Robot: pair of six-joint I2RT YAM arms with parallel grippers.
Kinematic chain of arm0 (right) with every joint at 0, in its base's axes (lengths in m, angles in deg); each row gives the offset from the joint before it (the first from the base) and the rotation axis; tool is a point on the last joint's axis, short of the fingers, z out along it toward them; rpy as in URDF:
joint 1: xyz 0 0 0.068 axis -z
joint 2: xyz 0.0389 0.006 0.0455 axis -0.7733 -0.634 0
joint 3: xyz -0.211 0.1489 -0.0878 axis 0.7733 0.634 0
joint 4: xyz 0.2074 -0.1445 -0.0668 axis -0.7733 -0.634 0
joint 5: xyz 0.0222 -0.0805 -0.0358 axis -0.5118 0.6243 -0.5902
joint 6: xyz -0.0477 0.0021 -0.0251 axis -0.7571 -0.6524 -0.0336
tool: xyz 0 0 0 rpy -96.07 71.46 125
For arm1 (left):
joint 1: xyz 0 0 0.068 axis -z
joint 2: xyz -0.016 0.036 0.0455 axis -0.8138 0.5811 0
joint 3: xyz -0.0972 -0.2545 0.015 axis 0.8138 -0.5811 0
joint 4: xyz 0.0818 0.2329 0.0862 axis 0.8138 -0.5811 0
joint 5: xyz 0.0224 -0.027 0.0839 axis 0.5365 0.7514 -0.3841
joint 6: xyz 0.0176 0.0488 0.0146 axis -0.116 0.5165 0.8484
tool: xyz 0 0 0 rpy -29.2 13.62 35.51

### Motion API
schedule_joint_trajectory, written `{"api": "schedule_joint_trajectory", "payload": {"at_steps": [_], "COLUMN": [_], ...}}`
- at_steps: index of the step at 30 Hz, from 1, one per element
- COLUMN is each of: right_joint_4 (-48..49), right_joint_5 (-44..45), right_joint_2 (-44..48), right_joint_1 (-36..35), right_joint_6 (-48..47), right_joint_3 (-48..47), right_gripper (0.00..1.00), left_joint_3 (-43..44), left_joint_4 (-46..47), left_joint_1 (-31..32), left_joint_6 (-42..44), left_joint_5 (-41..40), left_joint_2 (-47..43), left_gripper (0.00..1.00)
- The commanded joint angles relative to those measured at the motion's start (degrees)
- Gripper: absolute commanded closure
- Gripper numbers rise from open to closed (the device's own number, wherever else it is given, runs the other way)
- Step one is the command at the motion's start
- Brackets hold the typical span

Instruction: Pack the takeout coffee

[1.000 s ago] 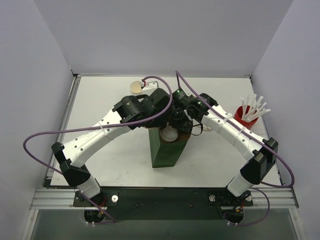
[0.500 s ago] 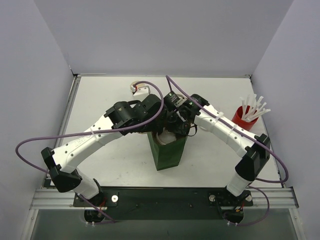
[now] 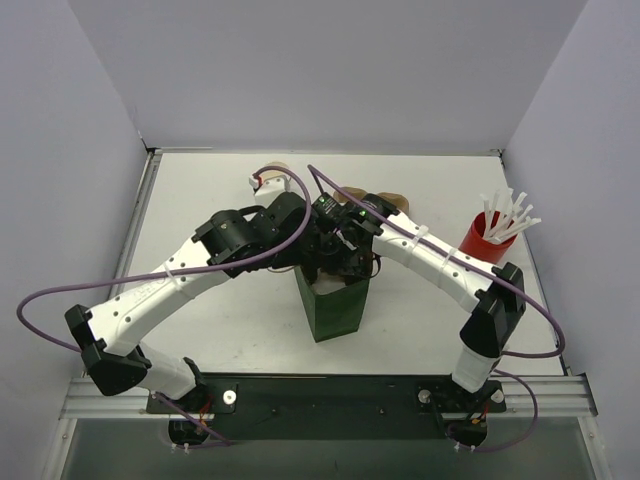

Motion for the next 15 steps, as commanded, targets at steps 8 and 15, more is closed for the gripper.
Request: {"api": "schedule_joint_trajectory", "payload": {"at_steps": [8,15], "right_joint_4": [-3.77,-3.77], "right_joint_5": [1.61,1.79], "right_joint_2": [-1.22,-1.48], "right_joint_1": [-1.00,-1.18], "right_joint_6": [-1.00,-1.35], "right_joint_3": [-1.76,-1.59], "right_gripper": [0.63,0.63], "left_joint_3": [-1.41,-2.01], "left_joint_4": [7.80,12.53], "left_joint_1": [-3.88,-10.65], "left_joint_6": [4.73,9.38], "left_joint_5": [2.18,6.30], "left_joint_2": [-5.16,-6.65], "left_gripper": [0.63,0.62]}}
